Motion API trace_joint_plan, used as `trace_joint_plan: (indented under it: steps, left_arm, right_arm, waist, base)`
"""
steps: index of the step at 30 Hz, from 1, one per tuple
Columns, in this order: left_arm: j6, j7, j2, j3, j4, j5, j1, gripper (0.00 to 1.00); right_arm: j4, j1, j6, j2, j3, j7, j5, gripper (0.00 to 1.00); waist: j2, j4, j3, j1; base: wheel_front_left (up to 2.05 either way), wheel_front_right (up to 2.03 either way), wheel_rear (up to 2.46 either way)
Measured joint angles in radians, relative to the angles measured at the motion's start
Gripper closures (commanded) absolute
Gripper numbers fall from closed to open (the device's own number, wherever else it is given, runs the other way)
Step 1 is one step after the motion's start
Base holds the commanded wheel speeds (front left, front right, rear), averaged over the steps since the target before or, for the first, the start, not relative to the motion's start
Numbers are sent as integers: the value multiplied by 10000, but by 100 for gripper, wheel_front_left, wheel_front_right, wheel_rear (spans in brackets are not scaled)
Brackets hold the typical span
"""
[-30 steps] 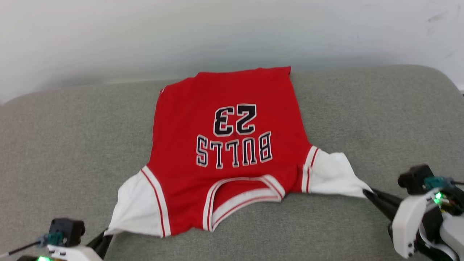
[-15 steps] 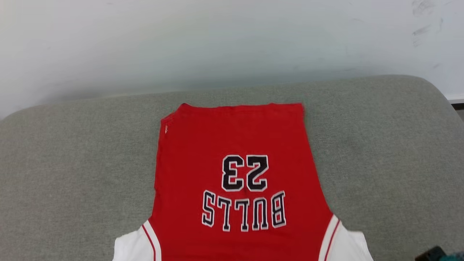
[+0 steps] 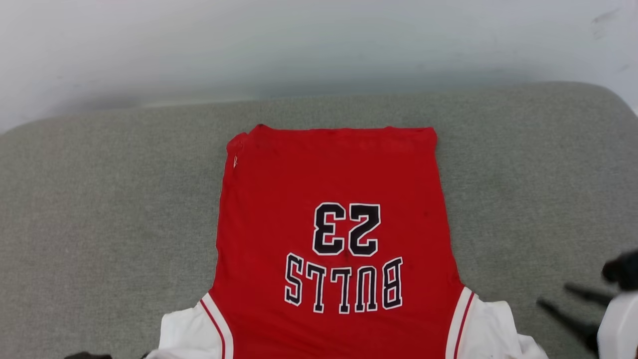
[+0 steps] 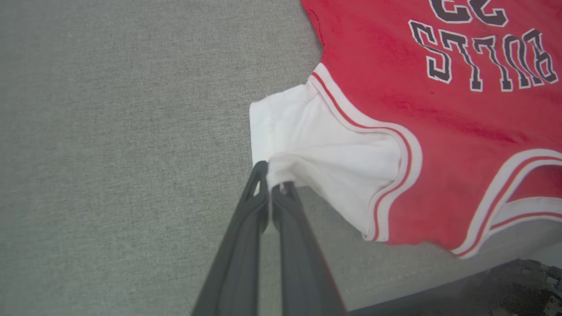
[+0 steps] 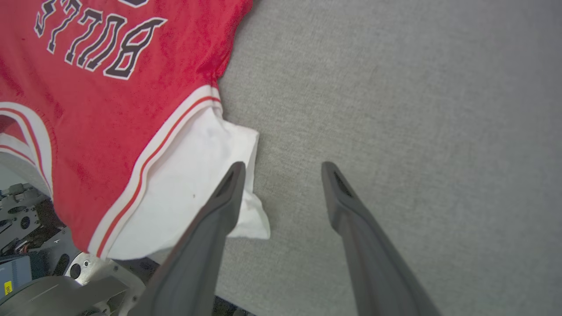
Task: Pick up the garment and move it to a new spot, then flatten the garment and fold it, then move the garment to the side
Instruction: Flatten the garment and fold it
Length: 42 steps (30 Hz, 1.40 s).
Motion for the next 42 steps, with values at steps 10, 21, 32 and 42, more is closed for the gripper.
trace_joint_plan:
  steps: [10, 21, 32, 42]
  left_arm:
    - [174, 109, -221, 109, -476, 930, -1333, 100]
    - [-15, 368, -832, -75, -489, 2013, -2816, 100]
    - [-205, 293, -1670, -192, -370, 2541, -3617, 100]
    - [-249, 174, -1866, -113, -232, 2750, -3751, 100]
  right_arm:
    - [-1404, -3505, 2, 297, -2562, 1722, -1415, 0]
    - [506, -8845, 0, 727, -635, 7102, -867, 0]
    - [3325, -10669, 0, 1877, -443, 8723, -1323, 0]
    - [3777, -10292, -4, 1812, -219, 7952, -1264, 100]
  waist:
    - [0, 349, 1473, 2]
    - [0, 1391, 3199, 4]
    - [0, 2592, 4734, 3]
    - [0, 3034, 5125, 1]
  base:
    - [0, 0, 0]
    - [0, 0, 0]
    - [0, 0, 0]
    - [0, 0, 0]
